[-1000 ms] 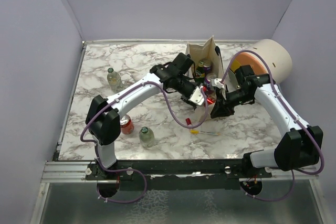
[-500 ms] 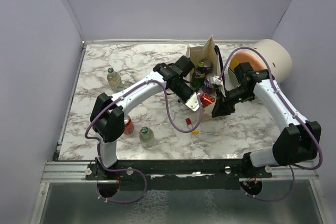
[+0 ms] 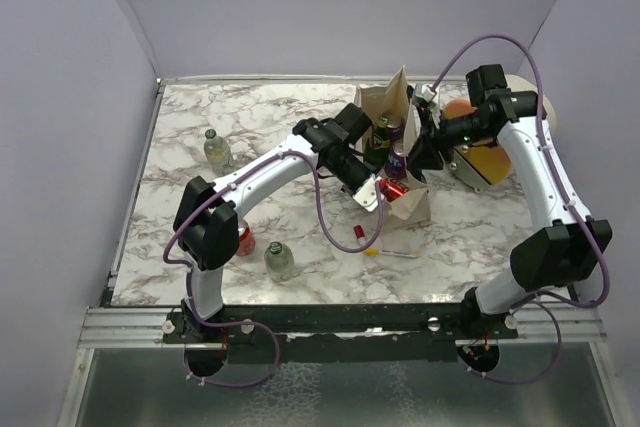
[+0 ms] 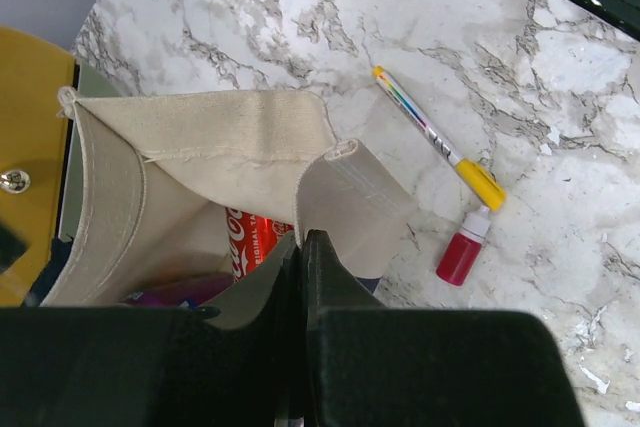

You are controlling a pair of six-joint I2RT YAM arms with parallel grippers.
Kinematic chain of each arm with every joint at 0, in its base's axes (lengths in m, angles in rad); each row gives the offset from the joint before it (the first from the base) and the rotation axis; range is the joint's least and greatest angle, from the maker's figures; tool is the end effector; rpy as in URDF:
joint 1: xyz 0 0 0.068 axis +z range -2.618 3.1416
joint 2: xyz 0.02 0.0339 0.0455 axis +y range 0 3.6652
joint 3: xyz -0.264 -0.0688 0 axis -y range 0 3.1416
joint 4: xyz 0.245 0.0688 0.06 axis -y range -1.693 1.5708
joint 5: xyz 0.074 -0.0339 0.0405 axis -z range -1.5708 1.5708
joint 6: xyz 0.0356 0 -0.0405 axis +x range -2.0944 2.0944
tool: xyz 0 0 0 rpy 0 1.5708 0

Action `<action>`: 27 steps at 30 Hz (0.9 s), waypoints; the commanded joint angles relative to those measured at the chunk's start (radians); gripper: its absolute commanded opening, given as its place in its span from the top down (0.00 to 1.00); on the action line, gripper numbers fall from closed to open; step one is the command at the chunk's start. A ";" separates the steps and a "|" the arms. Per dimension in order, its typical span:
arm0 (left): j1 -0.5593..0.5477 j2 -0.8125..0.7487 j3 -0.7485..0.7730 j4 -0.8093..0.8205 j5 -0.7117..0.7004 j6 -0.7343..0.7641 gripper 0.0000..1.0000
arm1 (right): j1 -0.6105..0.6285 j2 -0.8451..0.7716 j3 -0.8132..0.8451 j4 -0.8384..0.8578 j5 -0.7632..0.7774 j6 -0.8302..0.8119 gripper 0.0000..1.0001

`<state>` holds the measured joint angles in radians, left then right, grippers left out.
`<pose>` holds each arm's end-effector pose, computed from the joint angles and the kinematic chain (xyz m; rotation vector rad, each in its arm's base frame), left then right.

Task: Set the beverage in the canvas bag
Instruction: Pick up the drink from the canvas bag.

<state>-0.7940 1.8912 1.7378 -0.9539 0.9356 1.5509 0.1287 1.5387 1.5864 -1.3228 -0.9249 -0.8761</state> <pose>0.2578 -0.3032 0.3008 2.1753 0.6248 -0.8591 0.2752 0.0643 0.3577 -1.2948 1.9914 0.9706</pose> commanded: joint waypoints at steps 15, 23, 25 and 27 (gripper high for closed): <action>-0.007 -0.103 -0.093 0.260 0.045 -0.197 1.00 | 0.119 0.049 0.175 0.196 0.233 0.390 0.58; -0.007 -0.184 -0.150 0.359 0.029 -0.317 0.87 | 0.158 0.073 0.203 0.207 0.386 0.477 0.57; -0.007 -0.189 -0.173 0.378 0.020 -0.326 0.84 | 0.158 0.077 0.203 0.209 0.418 0.486 0.56; -0.007 -0.223 -0.194 0.396 0.016 -0.334 0.81 | 0.158 0.089 0.221 0.200 0.448 0.494 0.55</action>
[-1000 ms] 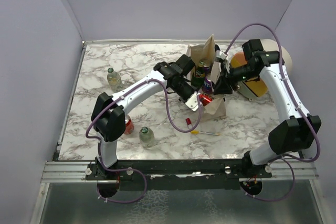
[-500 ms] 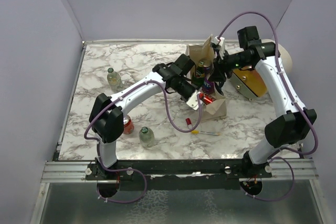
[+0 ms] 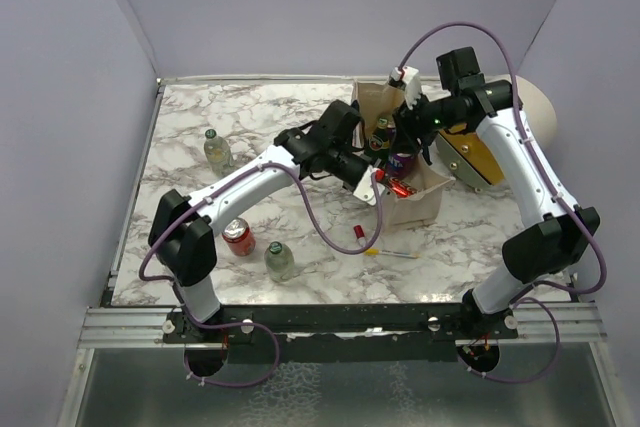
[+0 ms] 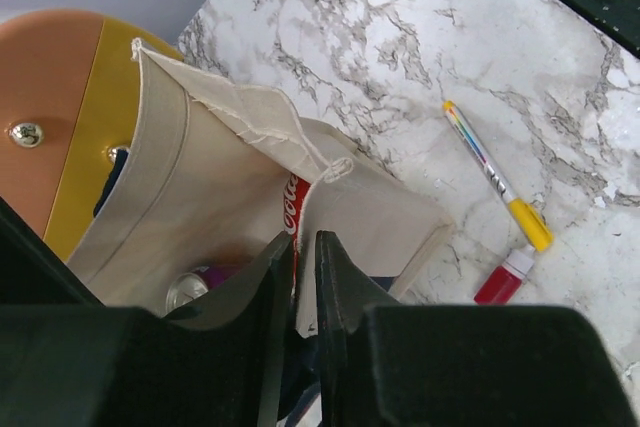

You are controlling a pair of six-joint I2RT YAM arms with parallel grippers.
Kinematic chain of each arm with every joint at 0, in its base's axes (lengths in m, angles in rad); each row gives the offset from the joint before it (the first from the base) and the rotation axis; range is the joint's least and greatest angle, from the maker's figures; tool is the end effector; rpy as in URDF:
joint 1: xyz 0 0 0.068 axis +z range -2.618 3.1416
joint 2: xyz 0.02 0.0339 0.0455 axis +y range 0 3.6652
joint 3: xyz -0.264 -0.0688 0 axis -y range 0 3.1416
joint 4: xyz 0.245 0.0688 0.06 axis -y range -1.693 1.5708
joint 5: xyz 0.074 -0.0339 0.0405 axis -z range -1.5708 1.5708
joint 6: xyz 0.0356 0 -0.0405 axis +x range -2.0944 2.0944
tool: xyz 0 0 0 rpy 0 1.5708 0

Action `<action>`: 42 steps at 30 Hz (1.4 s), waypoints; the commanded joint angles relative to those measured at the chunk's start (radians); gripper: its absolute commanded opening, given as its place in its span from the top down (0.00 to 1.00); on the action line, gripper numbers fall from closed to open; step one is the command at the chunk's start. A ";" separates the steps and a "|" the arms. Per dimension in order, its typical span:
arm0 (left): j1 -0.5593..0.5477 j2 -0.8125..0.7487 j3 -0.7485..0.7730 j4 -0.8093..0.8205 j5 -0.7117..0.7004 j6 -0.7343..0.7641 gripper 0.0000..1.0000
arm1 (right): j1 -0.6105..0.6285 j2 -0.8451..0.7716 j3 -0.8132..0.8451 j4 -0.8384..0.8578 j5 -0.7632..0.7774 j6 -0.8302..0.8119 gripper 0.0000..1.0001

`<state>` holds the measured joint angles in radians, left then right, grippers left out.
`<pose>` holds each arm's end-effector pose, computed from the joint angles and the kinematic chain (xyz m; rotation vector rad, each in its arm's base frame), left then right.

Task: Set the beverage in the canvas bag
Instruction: Pick up the drink from the canvas bag.

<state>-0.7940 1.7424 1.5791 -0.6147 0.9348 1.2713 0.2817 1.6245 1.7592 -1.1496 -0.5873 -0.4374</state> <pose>0.2490 -0.2942 0.3262 1.9839 0.6795 -0.8032 0.3053 0.1089 0.3814 -1.0658 2.2313 0.6881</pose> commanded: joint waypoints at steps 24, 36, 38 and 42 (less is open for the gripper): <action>0.015 -0.325 -0.219 0.278 -0.220 -0.360 0.49 | 0.051 0.058 -0.021 -0.130 0.338 -0.157 0.31; 0.082 -0.397 -0.336 0.356 -0.251 -0.438 0.43 | 0.083 0.023 -0.176 -0.083 0.319 -0.089 0.11; 0.086 -0.403 -0.343 0.358 -0.247 -0.445 0.43 | 0.098 0.002 -0.242 -0.031 0.319 -0.065 0.11; 0.104 -0.420 -0.348 0.360 -0.227 -0.472 0.43 | 0.101 -0.032 -0.349 0.075 0.319 -0.028 0.10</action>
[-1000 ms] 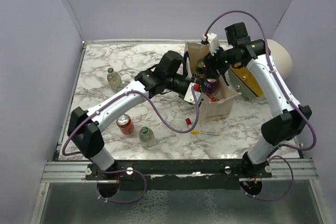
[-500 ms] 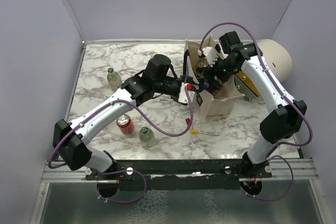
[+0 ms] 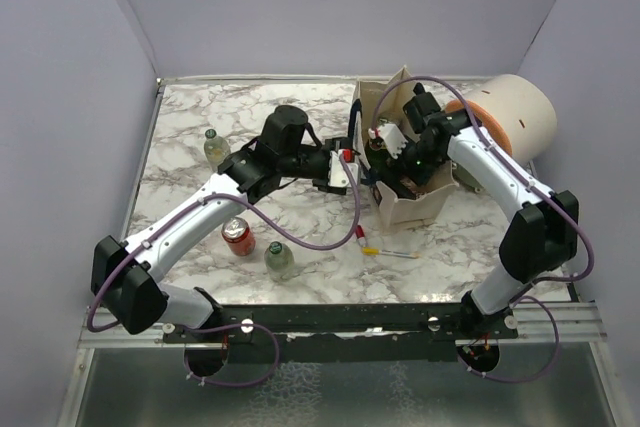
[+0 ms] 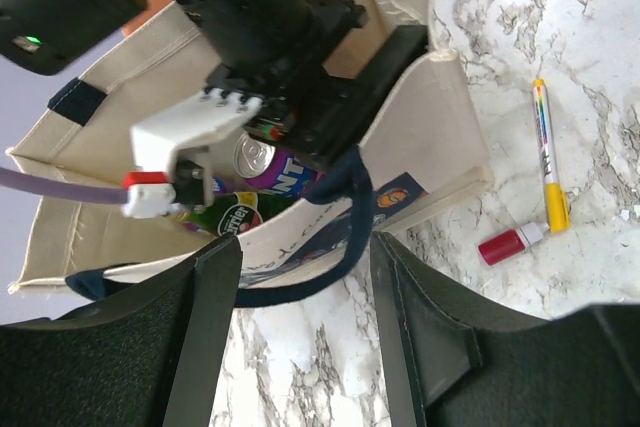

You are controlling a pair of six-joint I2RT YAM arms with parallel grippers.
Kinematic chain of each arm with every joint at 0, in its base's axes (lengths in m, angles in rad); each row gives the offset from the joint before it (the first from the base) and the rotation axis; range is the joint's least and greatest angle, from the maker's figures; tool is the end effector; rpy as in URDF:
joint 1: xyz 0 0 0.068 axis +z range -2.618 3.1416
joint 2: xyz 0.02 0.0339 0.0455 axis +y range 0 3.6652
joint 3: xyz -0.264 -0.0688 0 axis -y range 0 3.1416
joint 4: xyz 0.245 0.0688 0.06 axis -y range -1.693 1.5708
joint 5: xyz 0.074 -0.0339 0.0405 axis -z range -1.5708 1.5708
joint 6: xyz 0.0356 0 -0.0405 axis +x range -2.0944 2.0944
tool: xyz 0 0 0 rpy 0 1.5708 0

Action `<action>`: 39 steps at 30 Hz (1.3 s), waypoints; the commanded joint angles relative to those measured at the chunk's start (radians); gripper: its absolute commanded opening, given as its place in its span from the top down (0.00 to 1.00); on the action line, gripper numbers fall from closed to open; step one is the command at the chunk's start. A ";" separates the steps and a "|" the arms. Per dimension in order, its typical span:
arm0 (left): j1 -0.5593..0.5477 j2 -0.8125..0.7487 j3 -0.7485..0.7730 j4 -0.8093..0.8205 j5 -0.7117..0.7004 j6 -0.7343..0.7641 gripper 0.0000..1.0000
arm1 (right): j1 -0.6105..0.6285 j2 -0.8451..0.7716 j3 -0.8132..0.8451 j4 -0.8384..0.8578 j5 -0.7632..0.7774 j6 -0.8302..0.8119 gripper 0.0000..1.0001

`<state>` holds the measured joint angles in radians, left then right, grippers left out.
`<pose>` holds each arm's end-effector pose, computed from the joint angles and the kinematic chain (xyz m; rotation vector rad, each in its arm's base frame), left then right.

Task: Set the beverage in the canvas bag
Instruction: Pick up the drink from the canvas bag.

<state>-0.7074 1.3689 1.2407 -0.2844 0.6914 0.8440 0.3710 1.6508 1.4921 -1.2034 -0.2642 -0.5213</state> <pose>0.2213 -0.2191 0.3597 1.6302 1.0307 -0.5908 0.2902 0.1228 0.2912 -1.2846 2.5923 0.3606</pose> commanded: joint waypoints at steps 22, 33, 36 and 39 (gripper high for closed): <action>0.054 -0.060 -0.018 0.046 0.076 -0.078 0.43 | 0.026 -0.038 -0.347 0.399 0.071 0.161 0.00; 0.055 -0.047 -0.011 0.050 0.077 -0.076 0.43 | 0.032 -0.005 -0.405 0.497 0.090 0.173 0.00; 0.056 -0.041 -0.006 0.050 0.077 -0.074 0.43 | 0.032 -0.008 -0.438 0.542 0.111 0.172 0.00; 0.056 -0.030 0.000 0.051 0.077 -0.073 0.43 | 0.034 -0.004 -0.465 0.579 0.129 0.165 0.00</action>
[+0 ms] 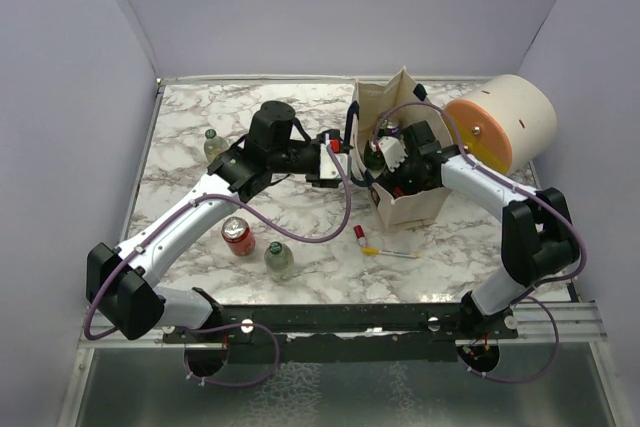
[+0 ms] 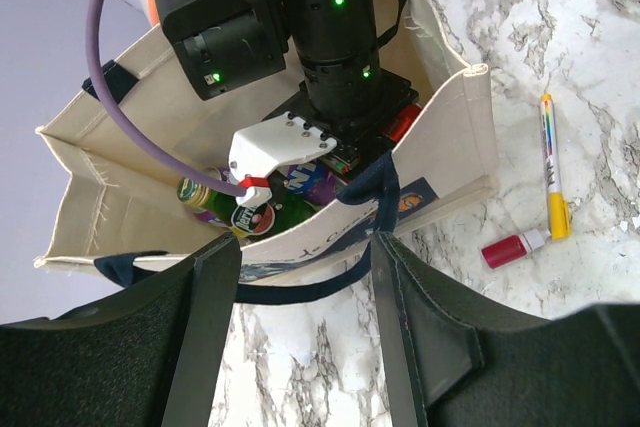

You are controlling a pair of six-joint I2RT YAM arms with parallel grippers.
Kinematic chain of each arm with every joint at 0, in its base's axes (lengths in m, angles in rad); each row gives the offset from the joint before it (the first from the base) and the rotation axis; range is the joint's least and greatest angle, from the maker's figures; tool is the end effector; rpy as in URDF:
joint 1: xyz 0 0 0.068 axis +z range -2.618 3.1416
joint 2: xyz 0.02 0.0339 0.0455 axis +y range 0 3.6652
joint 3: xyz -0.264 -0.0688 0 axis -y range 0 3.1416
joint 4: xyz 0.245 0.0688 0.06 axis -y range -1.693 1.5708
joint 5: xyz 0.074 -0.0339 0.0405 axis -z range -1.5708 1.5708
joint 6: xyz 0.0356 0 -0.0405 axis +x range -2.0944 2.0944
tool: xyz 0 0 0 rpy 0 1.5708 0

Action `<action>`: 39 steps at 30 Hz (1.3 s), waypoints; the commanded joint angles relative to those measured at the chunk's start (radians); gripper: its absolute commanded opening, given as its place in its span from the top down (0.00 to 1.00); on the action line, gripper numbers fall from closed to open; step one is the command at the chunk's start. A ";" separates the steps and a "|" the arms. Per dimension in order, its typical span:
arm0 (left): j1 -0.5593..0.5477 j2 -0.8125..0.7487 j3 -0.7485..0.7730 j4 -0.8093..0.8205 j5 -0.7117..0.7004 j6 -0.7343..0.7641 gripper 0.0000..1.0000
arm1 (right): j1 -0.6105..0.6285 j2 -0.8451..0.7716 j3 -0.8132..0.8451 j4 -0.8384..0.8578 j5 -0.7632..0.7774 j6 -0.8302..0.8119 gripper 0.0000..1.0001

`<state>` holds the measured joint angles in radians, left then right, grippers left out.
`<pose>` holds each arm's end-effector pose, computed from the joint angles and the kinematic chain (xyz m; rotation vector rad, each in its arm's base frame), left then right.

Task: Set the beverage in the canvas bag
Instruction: Pick up the drink from the canvas bag.

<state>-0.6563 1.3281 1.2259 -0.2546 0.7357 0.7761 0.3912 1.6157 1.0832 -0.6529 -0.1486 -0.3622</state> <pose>0.2235 -0.2023 0.3694 1.5579 1.0501 -0.6227 0.2887 0.1248 0.2033 -1.0491 2.5434 0.2125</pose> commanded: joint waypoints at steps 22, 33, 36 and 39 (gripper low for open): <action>0.004 0.060 0.050 0.041 0.034 0.007 0.43 | 0.013 -0.007 -0.008 0.033 -0.093 -0.021 0.44; 0.004 0.060 0.055 0.041 0.028 0.018 0.43 | 0.014 -0.082 0.101 -0.043 -0.181 -0.019 0.81; 0.004 0.056 0.051 0.063 0.022 -0.001 0.43 | 0.013 -0.106 0.127 -0.062 -0.187 -0.014 0.90; 0.004 0.057 0.055 0.091 -0.001 -0.078 0.43 | 0.014 -0.133 0.156 -0.066 -0.191 -0.003 0.98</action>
<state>-0.6556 1.3880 1.2572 -0.2207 0.7364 0.7750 0.3939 1.5570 1.1667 -0.7162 -0.2798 -0.3855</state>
